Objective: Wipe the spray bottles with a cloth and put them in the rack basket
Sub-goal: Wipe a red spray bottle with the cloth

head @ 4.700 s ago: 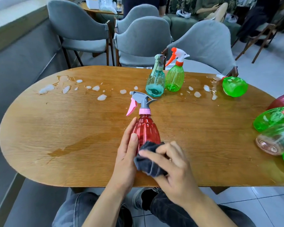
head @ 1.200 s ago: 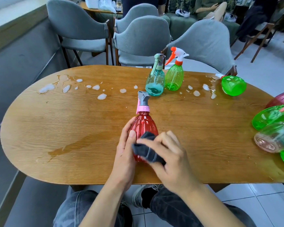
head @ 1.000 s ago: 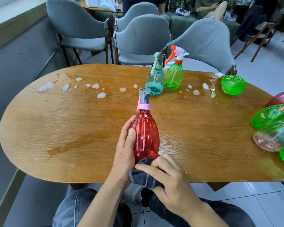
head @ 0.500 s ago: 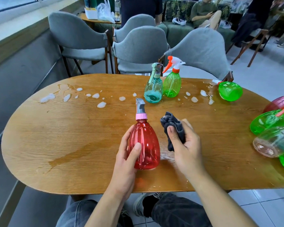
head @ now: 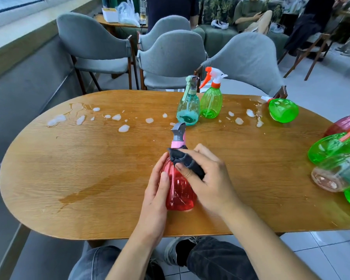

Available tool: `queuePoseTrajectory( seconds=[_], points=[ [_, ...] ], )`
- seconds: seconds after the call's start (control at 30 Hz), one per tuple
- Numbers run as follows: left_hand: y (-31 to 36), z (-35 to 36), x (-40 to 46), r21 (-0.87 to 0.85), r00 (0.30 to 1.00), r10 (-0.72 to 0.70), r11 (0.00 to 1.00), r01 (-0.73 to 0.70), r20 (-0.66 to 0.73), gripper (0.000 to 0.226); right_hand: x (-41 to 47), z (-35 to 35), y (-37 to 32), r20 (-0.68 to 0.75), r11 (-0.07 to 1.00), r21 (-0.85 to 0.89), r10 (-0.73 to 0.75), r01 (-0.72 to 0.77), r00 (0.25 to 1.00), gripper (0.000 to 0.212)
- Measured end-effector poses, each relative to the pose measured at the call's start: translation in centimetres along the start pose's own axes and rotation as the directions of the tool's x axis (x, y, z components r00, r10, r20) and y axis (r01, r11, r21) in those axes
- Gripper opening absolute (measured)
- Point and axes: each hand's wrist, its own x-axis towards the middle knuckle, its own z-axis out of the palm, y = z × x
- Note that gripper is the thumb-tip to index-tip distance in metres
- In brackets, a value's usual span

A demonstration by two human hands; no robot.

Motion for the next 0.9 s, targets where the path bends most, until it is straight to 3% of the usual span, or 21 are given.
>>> queuePoseTrajectory(
  seconds=[0.17,0.33,0.43,0.53,0.63,0.77,0.83,0.9],
  points=[
    [0.0,-0.2,-0.1,0.001,1.0,0.019,1.0,-0.019,0.005,0.045,-3.9,0.5,-0.1,0.062,0.96,-0.174,-0.213,0.221,0.975,0.043],
    [1.2,0.3,-0.3,-0.078,1.0,-0.017,0.997,0.017,0.005,0.047,-8.0,0.6,0.5,0.204,0.91,-0.258,-0.279,0.326,0.938,0.047],
    [1.3,0.5,-0.4,-0.075,1.0,-0.016,0.997,0.014,-0.014,0.041,-9.2,0.4,0.9,0.177,0.961,-0.139,-0.213,0.239,0.961,0.046],
    [0.8,0.3,-0.4,-0.048,1.0,-0.025,0.999,0.024,-0.014,0.047,-7.9,-0.7,-0.3,-0.021,0.992,0.05,-0.115,0.116,0.993,0.036],
    [0.5,0.2,-0.3,-0.034,1.0,-0.022,0.999,0.022,-0.004,0.049,-3.9,-2.2,-1.0,-0.172,0.993,0.07,-0.077,0.09,0.982,0.034],
    [0.2,0.0,-0.3,0.015,1.0,0.002,1.0,-0.002,-0.004,0.052,0.4,-1.1,-0.3,-0.061,0.998,-0.054,-0.022,0.018,0.998,0.039],
    [0.4,0.0,-0.3,0.007,1.0,0.002,1.0,-0.002,-0.008,0.059,0.2,-0.1,-0.1,-0.011,0.996,-0.082,-0.045,0.043,0.999,0.037],
    [0.3,-0.1,-0.2,-0.01,1.0,0.005,1.0,-0.005,-0.013,0.052,-1.1,0.3,-0.2,0.009,0.989,-0.101,-0.106,0.106,0.994,0.035]
  ],
)
